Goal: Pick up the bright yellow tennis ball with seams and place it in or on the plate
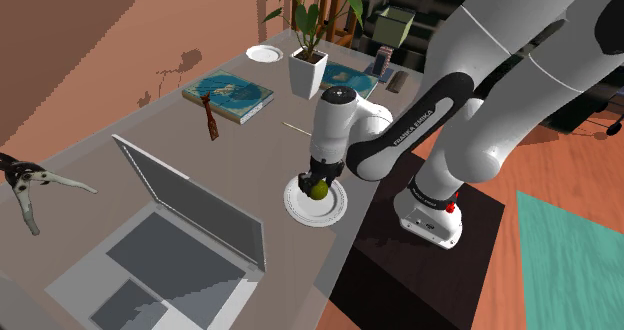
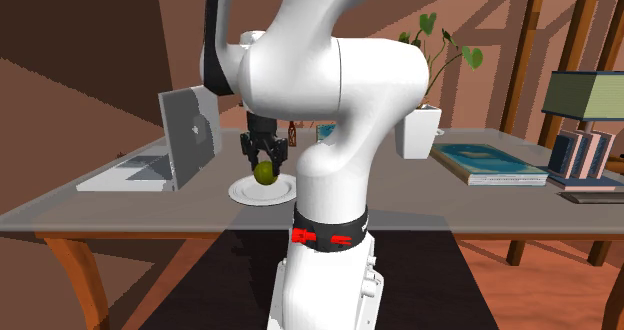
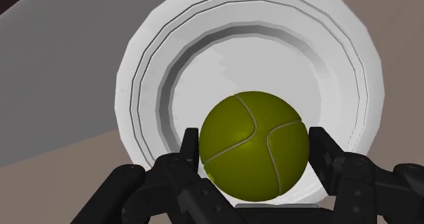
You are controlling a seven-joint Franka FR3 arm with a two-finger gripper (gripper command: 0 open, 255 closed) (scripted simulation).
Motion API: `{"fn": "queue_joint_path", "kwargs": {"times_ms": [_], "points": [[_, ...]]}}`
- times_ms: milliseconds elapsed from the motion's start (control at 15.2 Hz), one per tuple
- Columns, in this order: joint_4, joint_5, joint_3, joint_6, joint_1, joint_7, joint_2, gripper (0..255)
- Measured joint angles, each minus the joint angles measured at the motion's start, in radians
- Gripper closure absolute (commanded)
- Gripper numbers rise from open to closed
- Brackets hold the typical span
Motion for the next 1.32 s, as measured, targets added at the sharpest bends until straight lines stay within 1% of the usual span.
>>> {"fn": "queue_joint_path", "kwargs": {"times_ms": [132, 528, 594, 990, 1056, 1254, 1320], "points": [[-0.003, -0.014, 0.009, 0.035, -0.009, 0.013, 0.032, 255], [-0.004, -0.018, 0.012, 0.044, -0.011, 0.016, 0.040, 255], [-0.004, -0.018, 0.012, 0.044, -0.011, 0.016, 0.040, 0], [-0.004, -0.018, 0.012, 0.044, -0.011, 0.016, 0.040, 0], [-0.006, -0.002, 0.004, 0.019, -0.001, 0.003, 0.011, 0], [0.017, 0.029, -0.020, -0.117, 0.025, -0.019, -0.106, 0], [0.016, 0.035, -0.028, -0.140, 0.030, -0.026, -0.129, 0]]}}
